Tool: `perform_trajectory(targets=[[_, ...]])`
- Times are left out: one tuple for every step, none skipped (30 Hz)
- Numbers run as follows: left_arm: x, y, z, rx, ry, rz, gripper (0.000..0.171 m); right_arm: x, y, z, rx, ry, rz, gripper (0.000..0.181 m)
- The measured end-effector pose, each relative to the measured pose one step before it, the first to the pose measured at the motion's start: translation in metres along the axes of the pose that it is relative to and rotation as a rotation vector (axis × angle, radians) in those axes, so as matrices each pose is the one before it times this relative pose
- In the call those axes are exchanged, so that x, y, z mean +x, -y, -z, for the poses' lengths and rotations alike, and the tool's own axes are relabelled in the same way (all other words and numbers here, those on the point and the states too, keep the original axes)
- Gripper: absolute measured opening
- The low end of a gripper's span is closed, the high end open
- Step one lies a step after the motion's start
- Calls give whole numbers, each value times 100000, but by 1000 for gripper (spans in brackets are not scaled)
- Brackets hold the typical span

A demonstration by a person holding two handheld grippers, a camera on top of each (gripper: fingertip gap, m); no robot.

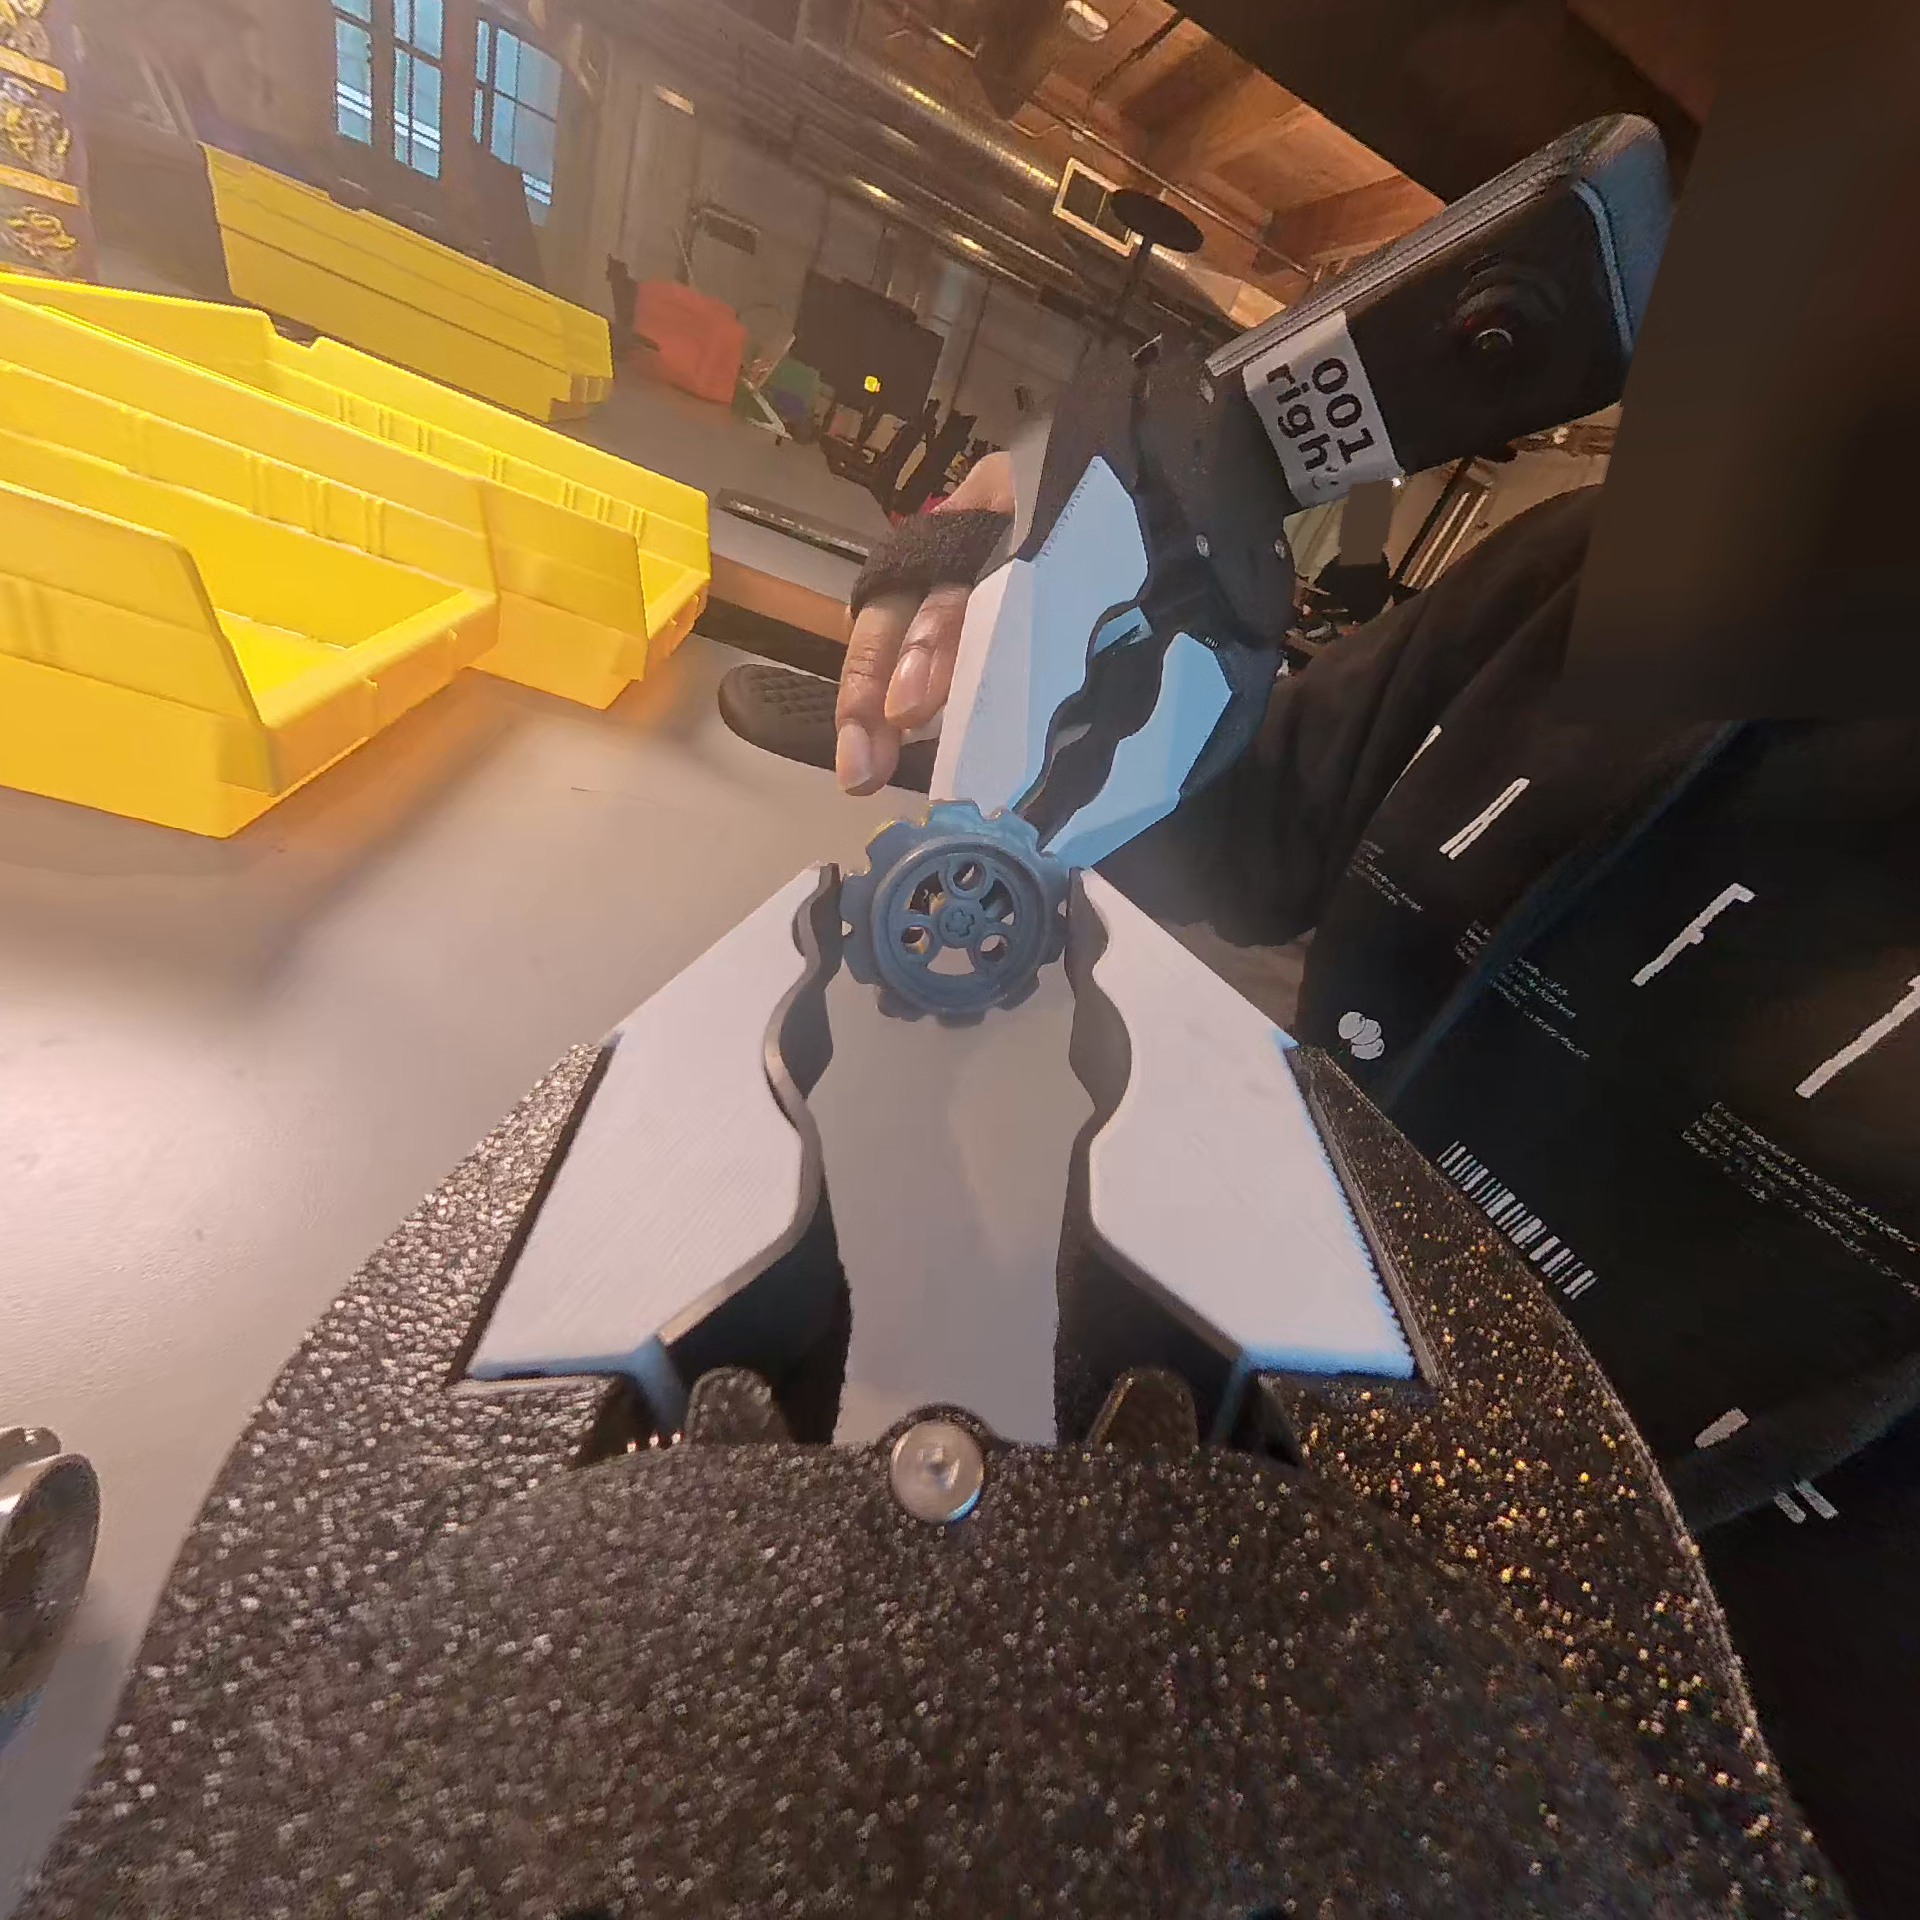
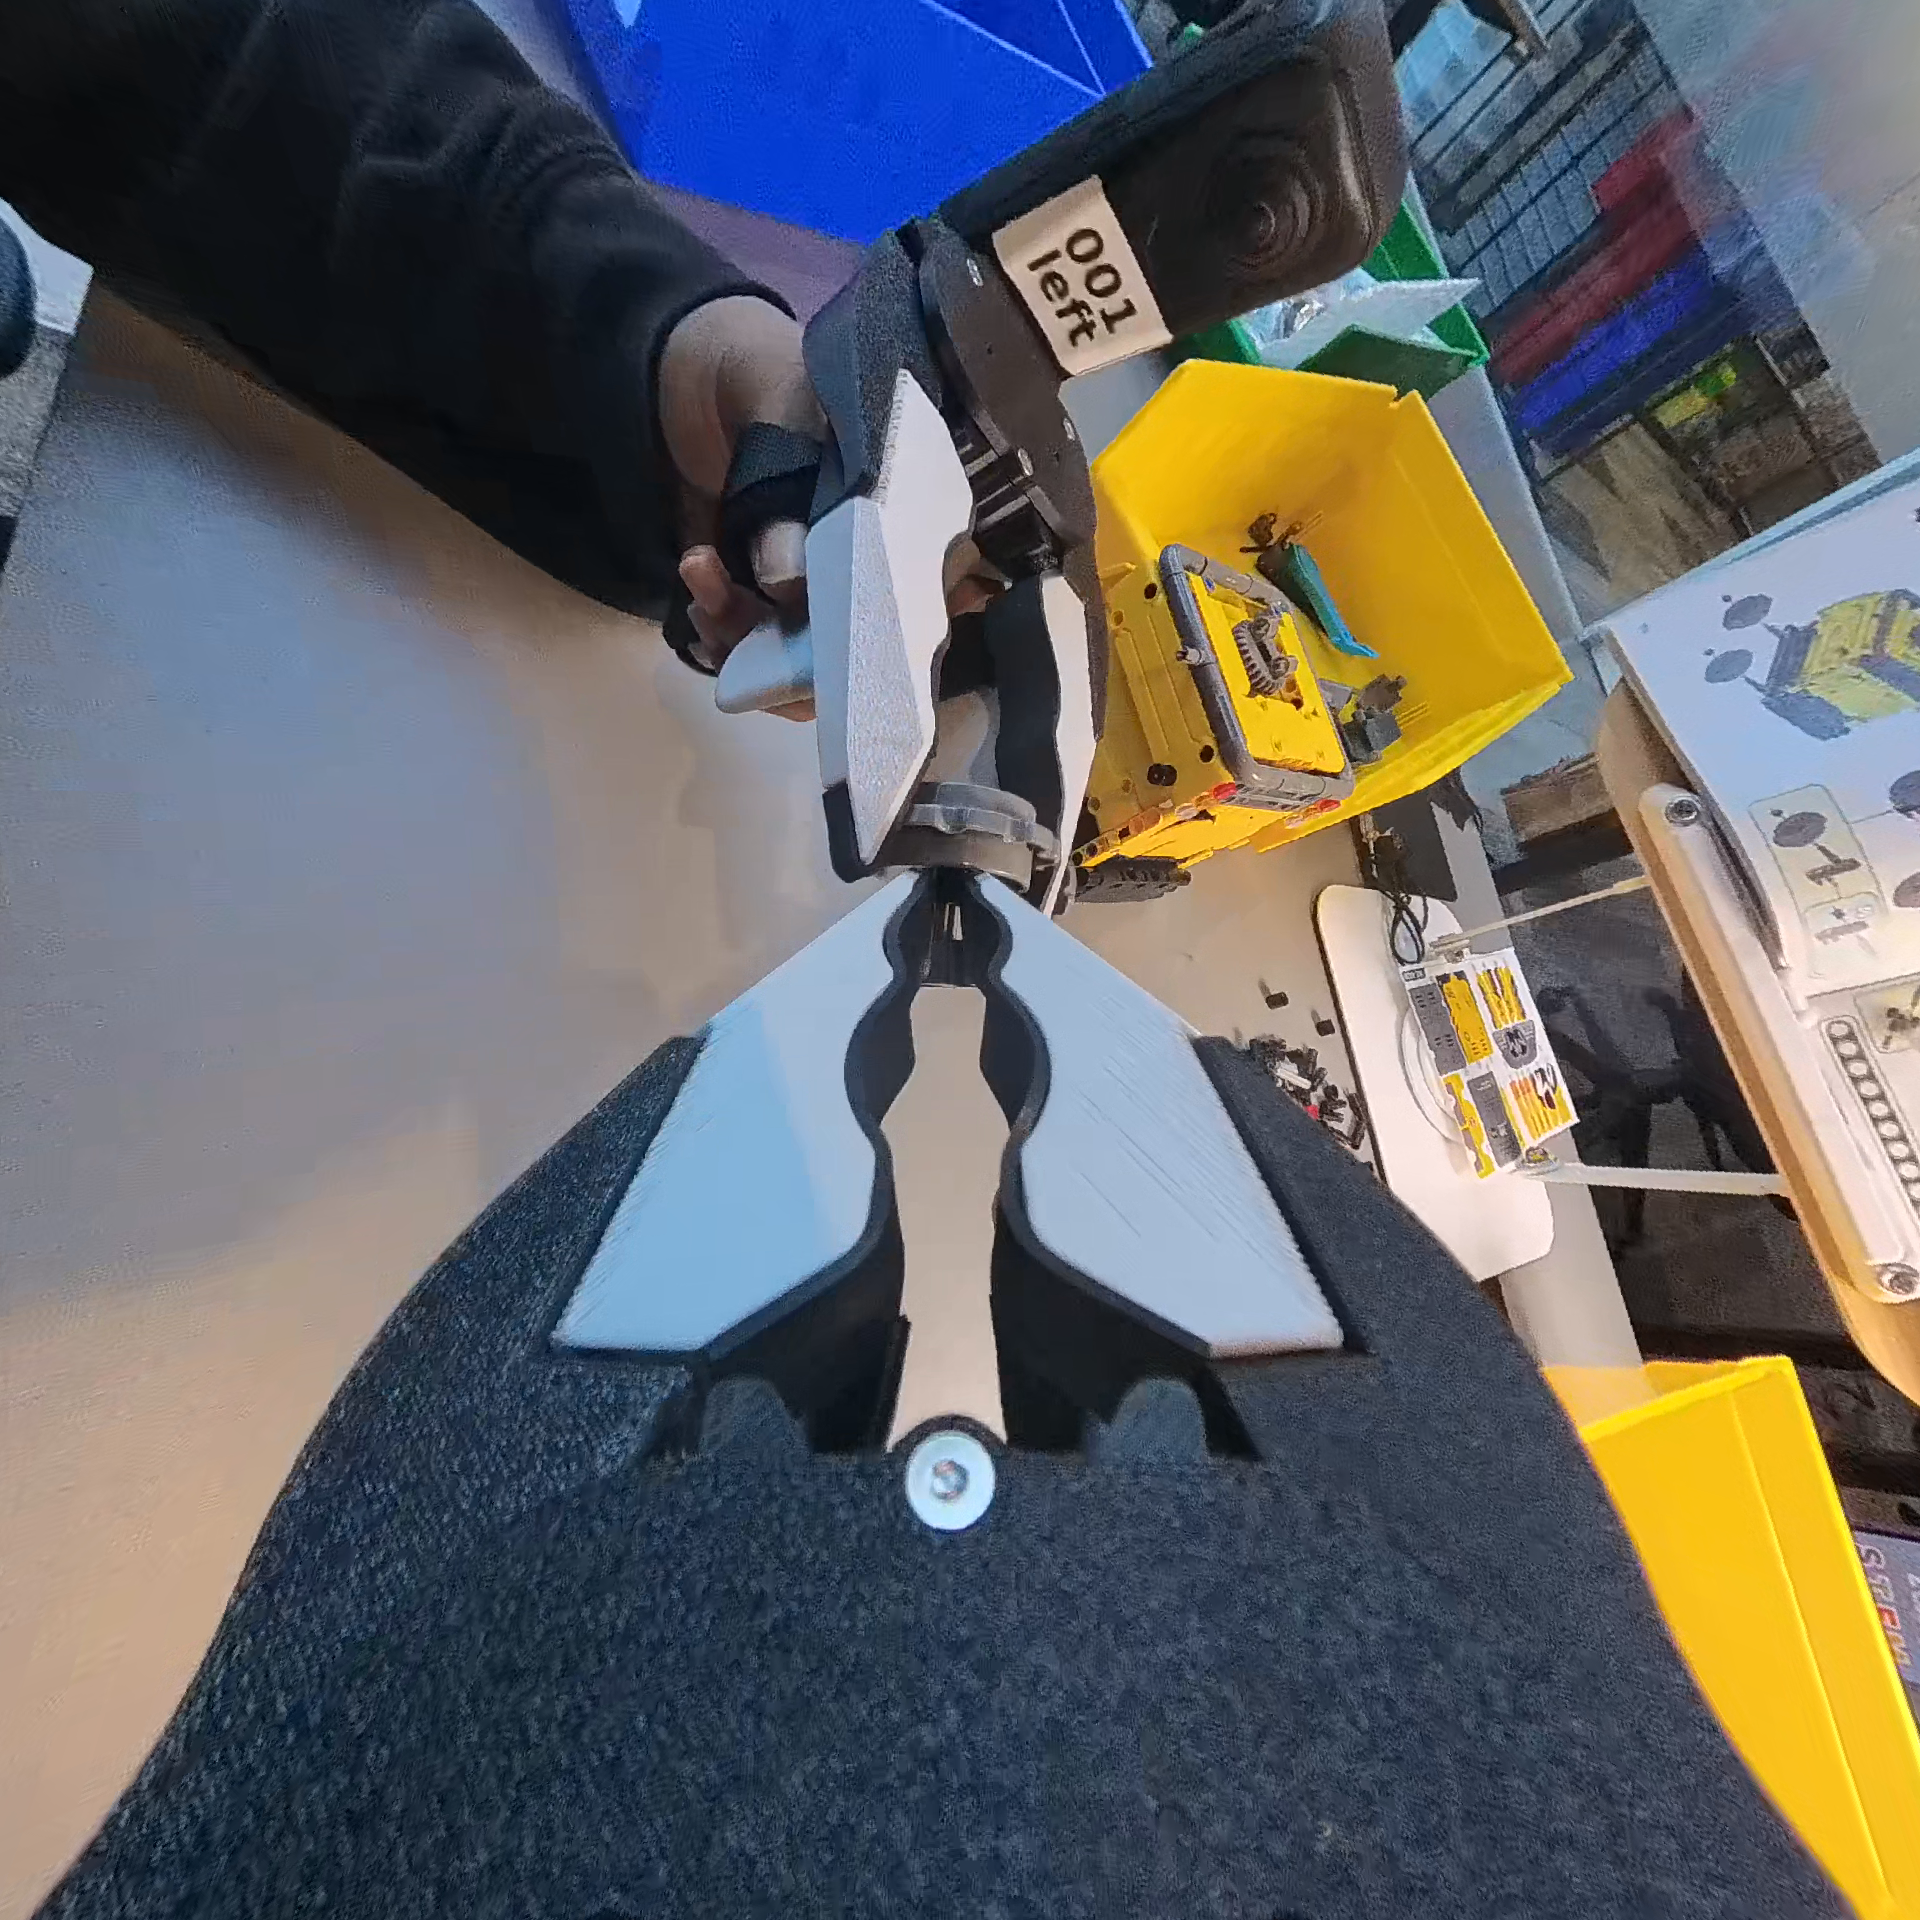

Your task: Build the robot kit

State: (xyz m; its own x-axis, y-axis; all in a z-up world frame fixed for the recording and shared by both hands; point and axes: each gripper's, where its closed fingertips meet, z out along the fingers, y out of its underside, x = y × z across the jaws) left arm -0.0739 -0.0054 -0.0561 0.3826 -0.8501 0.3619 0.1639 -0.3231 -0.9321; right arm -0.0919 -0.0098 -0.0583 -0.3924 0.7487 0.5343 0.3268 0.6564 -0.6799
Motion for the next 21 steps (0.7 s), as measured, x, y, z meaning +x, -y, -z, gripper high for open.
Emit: perform_trajectory(targets=[[13, -76, -51, -552, 53, -6, 40, -69, -41, 36, -358, 314, 488, 5], [-27, -103, -62, -661, 312, -119, 40, -56, -108, 14, -676, 221, 526, 5], [-16, -109, -53, -652, 208, -68, 40, -75, -92, 12, -565, 426, 481, 5], [-24, -93, -68, -491, 97, 119, 40, -60, -105, 21, -630, 457, 229, 4], [-38, -87, -44, -401, 250, -32, 40, -56, -99, -1, -616, 299, 269, 5], [-33, -84, -33, -491, 281, -126, 40, -46, -86, -15, -551, 242, 237, 5], [-36, -76, -18, -452, 250, -130, 40, -35, -82, -25, -477, 153, 289, 5], [-20, -71, -3, -347, 157, -36, 40, -44, -67, -18, -474, 47, 564, 5], [-12, -59, -12, -284, 59, -4, 40, -52, -47, -13, -480, 75, 633, 5], [3, -37, -3, -157, 61, -15, 40, -40, -31, -10, -358, 86, 474, 5], [-24, -16, -4, -136, 255, -119, 40, -9, -38, -8, -285, 64, 139, 5], [-33, -41, -3, -346, 378, -285, 40, -14, -56, -18, -466, 123, 240, 5], [-7, -40, -1, -304, 115, -213, 40, -38, -40, -13, -281, 185, 387, 5], [44, -8, -5, -61, -143, -71, 40, -31, 8, 20, -114, 217, 277, 4], [47, 18, 9, 67, -159, -107, 40, -34, 54, 39, 83, 177, 142, 4], [11, 11, 3, 14, 206, -301, 40, -6, -6, 16, -332, 74, 88, 4], [-8, 13, 0, 2, 266, -334, 40, 9, -24, 7, -500, 0, 442, 5], [0, 31, 18, 131, -67, -1, 40, 19, 20, 15, -352, -111, 475, 4], [13, 12, 13, 67, -134, 41, 40, 5, 29, 1, -387, -14, 426, 4], [1, -5, 15, -30, 110, -181, 40, -6, -9, -3, -471, 44, 349, 4], [-8, 17, 22, 71, 209, -225, 40, 10, -8, -15, -244, -63, 203, 4]])
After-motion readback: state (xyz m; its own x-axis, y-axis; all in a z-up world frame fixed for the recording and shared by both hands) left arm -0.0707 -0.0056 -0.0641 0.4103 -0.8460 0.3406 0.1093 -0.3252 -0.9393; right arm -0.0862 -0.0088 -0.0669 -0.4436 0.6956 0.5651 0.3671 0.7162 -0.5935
